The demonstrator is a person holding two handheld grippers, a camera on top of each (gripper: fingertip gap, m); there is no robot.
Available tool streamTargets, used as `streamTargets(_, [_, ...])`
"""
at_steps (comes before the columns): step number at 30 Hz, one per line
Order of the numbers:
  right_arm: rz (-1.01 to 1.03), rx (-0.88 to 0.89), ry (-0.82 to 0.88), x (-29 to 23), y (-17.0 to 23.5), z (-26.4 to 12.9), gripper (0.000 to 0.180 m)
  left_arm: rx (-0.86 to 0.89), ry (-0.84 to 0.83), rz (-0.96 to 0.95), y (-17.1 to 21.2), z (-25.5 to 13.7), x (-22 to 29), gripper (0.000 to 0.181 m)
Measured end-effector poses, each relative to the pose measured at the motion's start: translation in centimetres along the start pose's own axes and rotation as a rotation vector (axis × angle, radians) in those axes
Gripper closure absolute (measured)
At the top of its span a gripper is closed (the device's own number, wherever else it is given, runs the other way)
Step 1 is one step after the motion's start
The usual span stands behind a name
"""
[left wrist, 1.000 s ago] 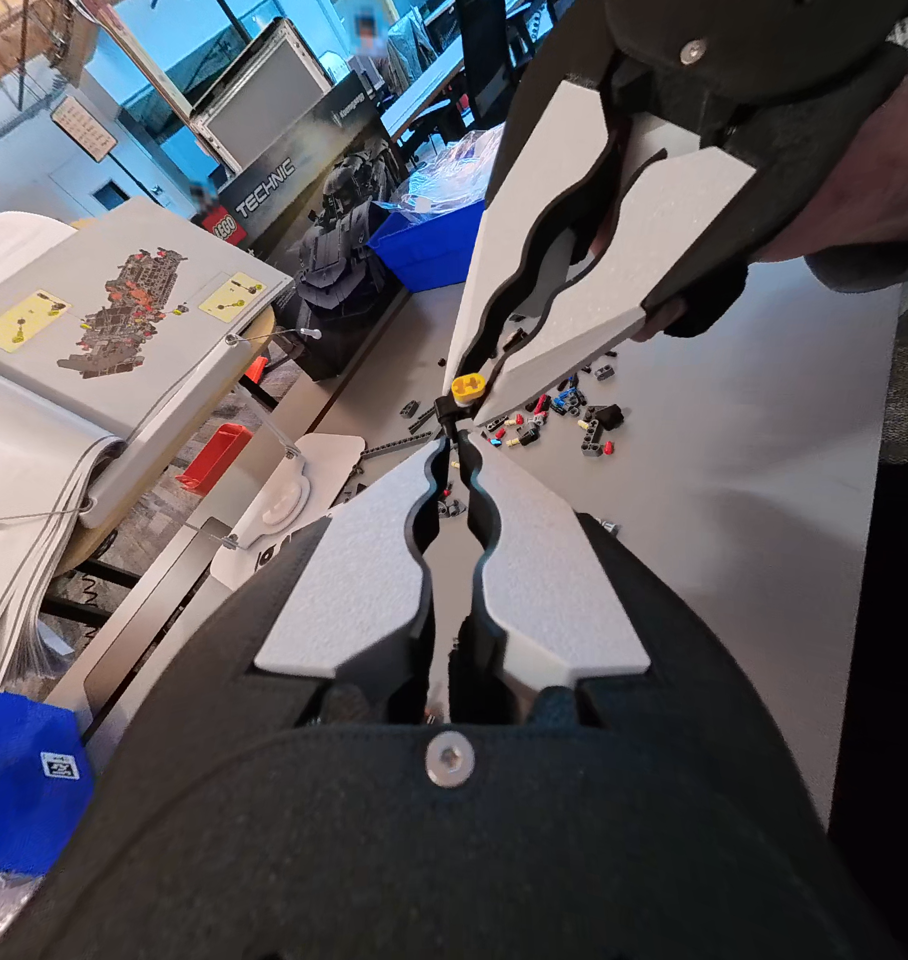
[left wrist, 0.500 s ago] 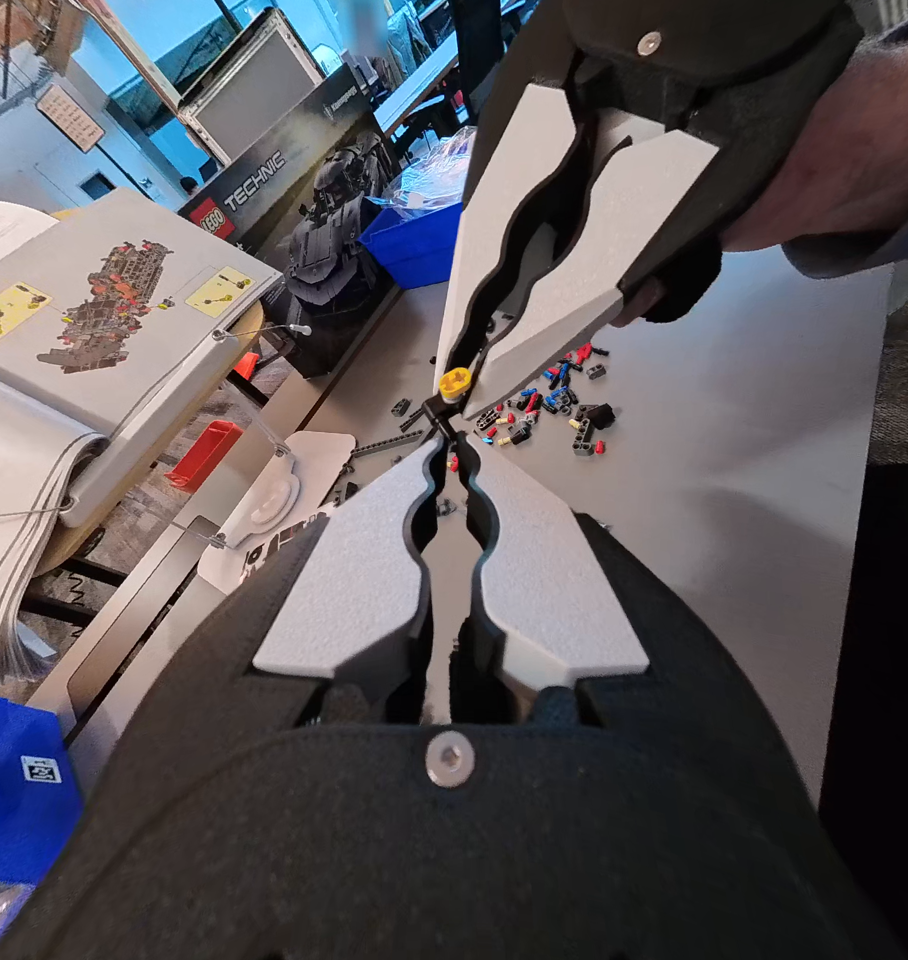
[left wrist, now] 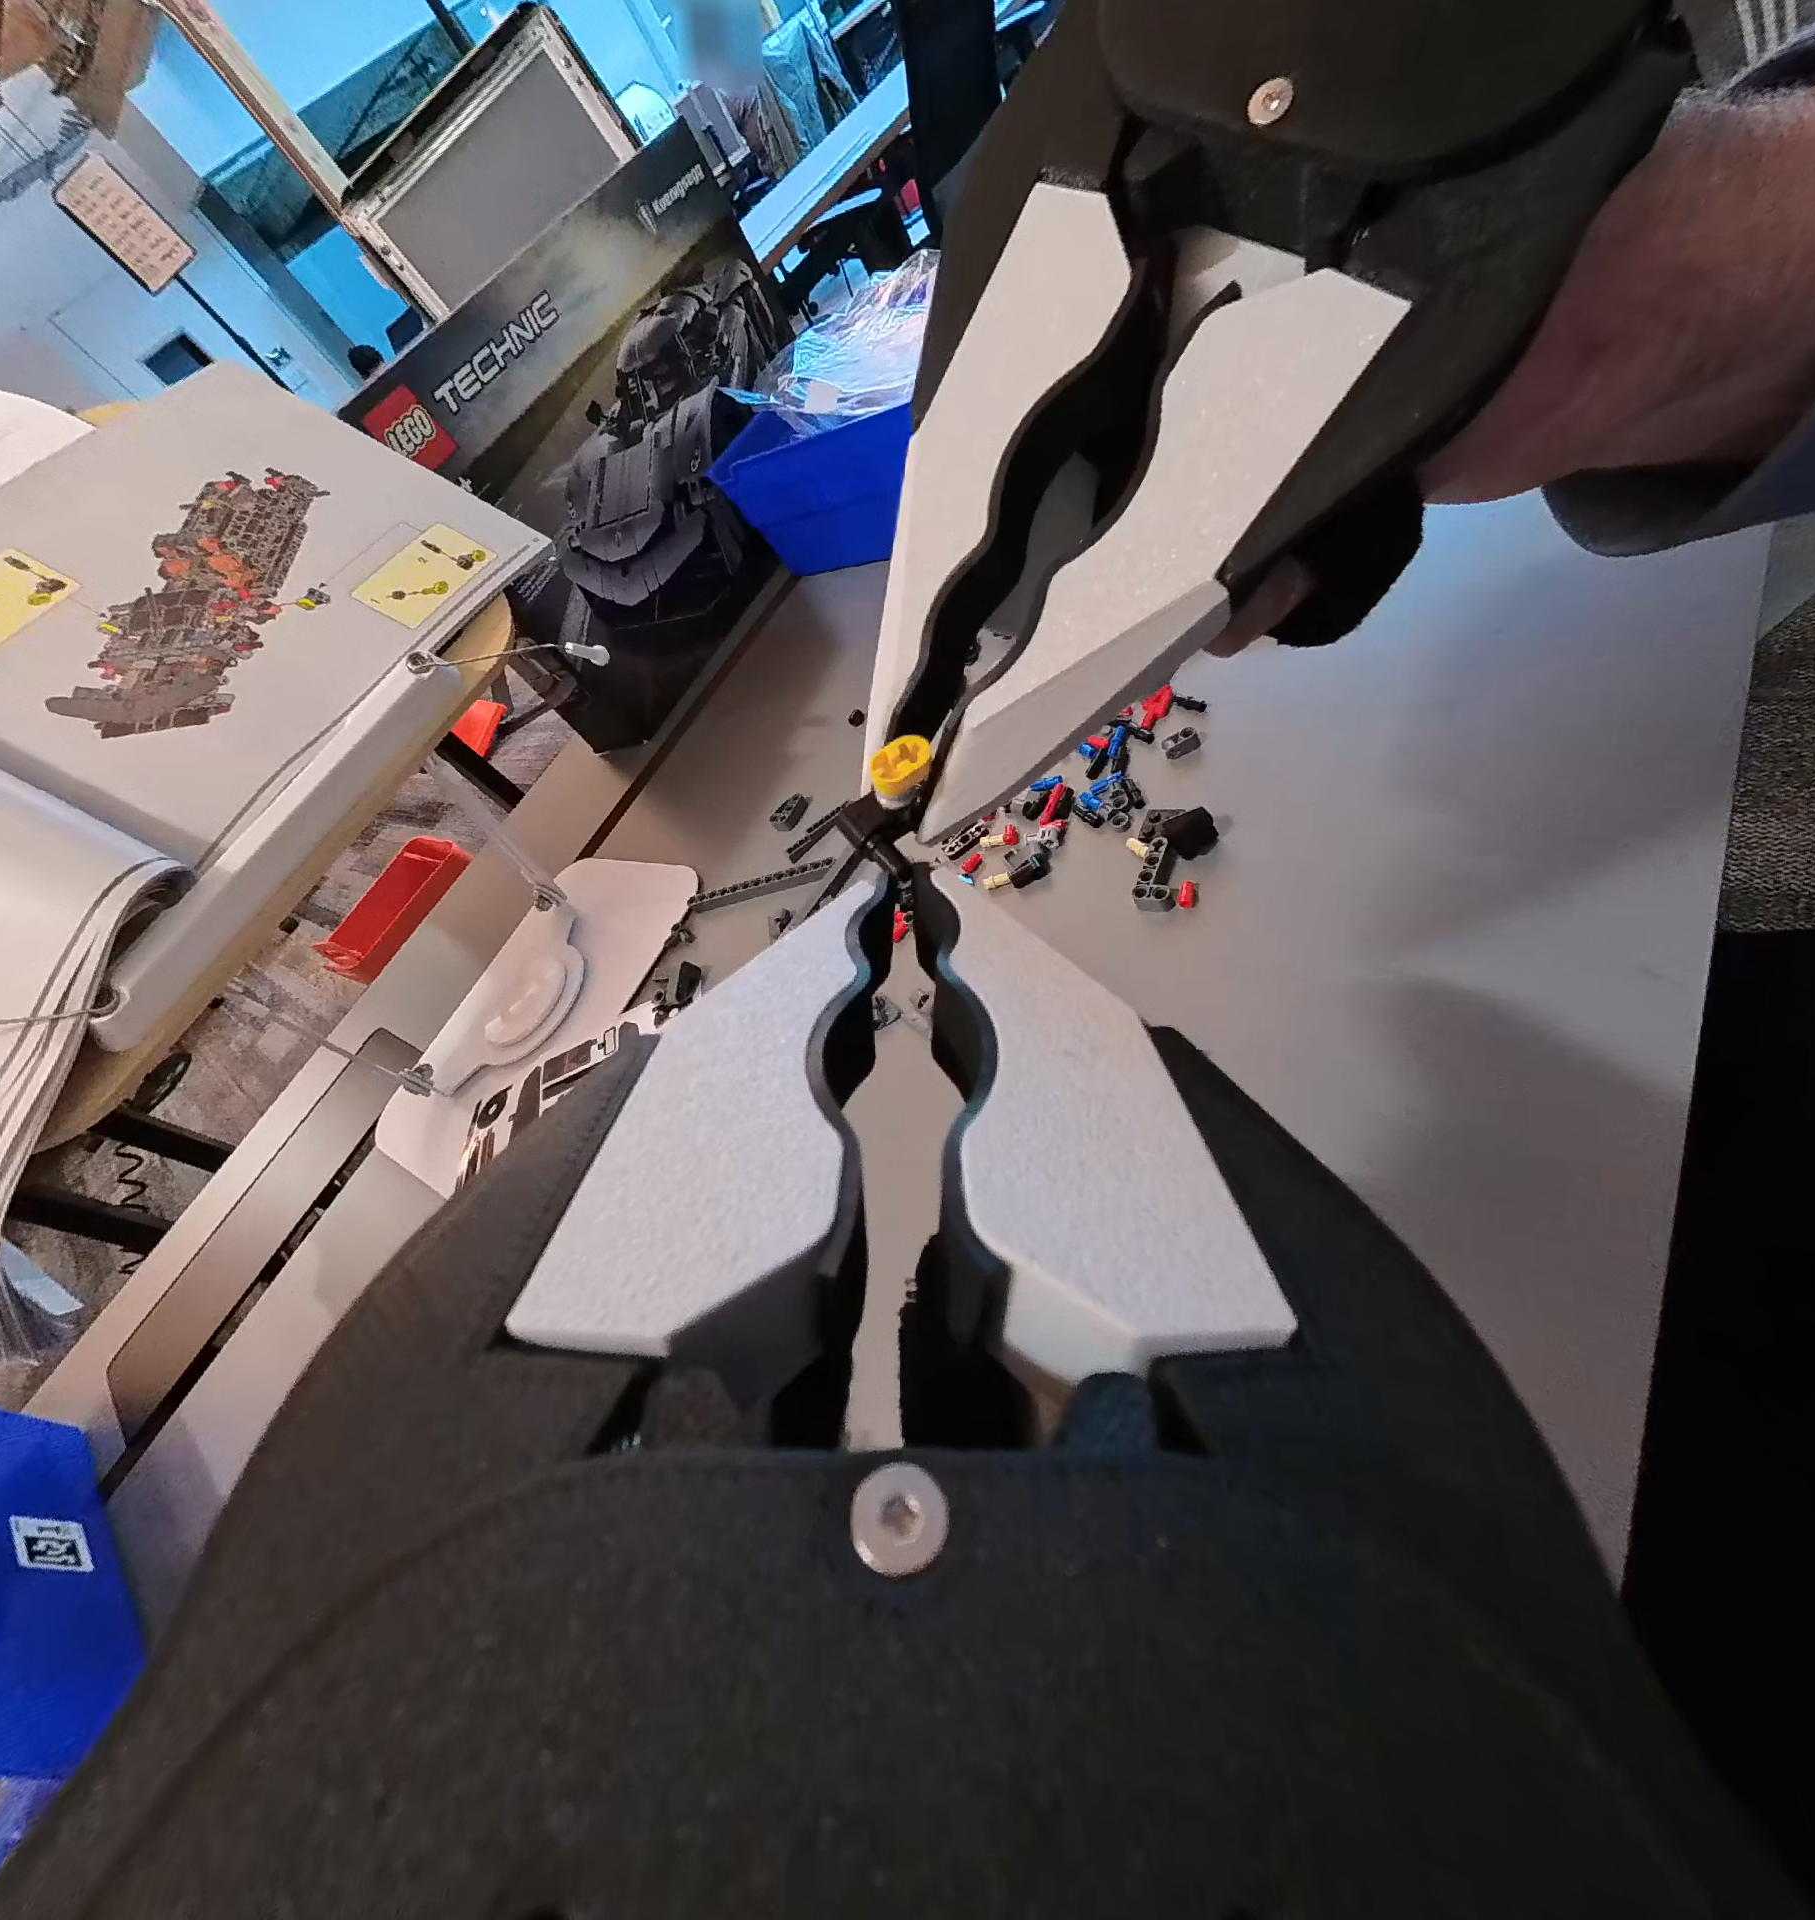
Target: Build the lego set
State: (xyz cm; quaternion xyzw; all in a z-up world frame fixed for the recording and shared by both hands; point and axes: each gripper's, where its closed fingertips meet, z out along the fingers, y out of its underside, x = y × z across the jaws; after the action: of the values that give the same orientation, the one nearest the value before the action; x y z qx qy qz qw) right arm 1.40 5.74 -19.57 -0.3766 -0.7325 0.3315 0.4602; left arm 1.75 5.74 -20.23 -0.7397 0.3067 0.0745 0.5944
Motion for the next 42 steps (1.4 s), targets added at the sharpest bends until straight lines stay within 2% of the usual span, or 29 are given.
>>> streamTargets(42, [-0.025, -0.001, 0.041, 1.4, -1.2, -0.1, 0.176, 0.025, -0.015, 0.030, -1.1, 0.1, -0.9, 0.181])
